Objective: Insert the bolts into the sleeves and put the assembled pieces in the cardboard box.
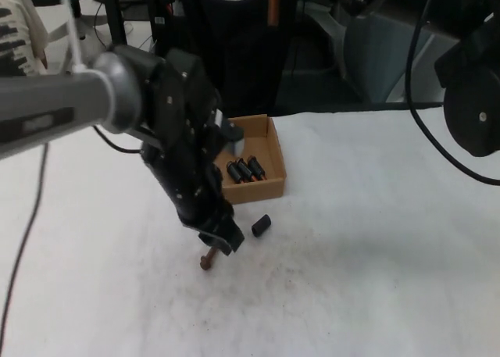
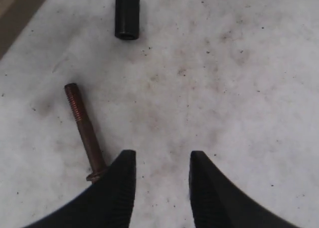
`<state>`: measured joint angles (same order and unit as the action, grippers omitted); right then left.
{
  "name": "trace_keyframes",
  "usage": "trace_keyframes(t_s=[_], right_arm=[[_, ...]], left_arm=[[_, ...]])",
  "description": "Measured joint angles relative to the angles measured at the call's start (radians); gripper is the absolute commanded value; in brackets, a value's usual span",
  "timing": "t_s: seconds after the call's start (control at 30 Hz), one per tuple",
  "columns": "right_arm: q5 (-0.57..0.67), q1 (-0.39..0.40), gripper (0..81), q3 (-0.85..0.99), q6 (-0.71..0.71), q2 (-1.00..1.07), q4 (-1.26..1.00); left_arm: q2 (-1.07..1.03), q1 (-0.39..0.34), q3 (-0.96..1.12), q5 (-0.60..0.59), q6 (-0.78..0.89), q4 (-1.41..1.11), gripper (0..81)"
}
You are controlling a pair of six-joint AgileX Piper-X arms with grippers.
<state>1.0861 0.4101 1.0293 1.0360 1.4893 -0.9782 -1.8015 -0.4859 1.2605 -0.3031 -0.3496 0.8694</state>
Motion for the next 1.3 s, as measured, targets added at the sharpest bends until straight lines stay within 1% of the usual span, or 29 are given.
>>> trace_keyframes(t_s=[0.17, 0.37, 0.5, 0.6, 0.8, 1.0, 1.13, 1.3], right_arm=[[0.008, -0.008, 0.8, 0.000, 0.000, 0.000, 0.000], [0.009, -0.029, 0.8, 0.000, 0.000, 0.000, 0.000], [0.010, -0.034, 0.8, 0.000, 0.000, 0.000, 0.000], [0.010, -0.034, 0.8, 0.000, 0.000, 0.000, 0.000], [0.010, -0.034, 0.8, 0.000, 0.000, 0.000, 0.000], [0.010, -0.034, 0.8, 0.000, 0.000, 0.000, 0.000], [0.010, -0.034, 0.8, 0.000, 0.000, 0.000, 0.000], [0.012, -0.034, 0.8, 0.000, 0.000, 0.000, 0.000]], left_arm=[[-0.042, -0.041, 0.027, 0.010, -0.056, -0.023, 34.0], [-0.049, -0.077, 0.036, 0.026, -0.071, -0.117, 34.0], [-0.094, -0.079, 0.056, 0.094, -0.078, -0.153, 34.0], [-0.140, -0.079, 0.081, 0.114, -0.087, -0.155, 34.0], [-0.206, -0.079, 0.133, 0.122, -0.100, -0.155, 34.0], [-0.208, -0.079, 0.157, 0.122, -0.114, -0.181, 34.0], [-0.208, -0.079, 0.170, 0.122, -0.119, -0.207, 39.0], [-0.208, -0.079, 0.181, 0.122, -0.122, -0.227, 39.4]])
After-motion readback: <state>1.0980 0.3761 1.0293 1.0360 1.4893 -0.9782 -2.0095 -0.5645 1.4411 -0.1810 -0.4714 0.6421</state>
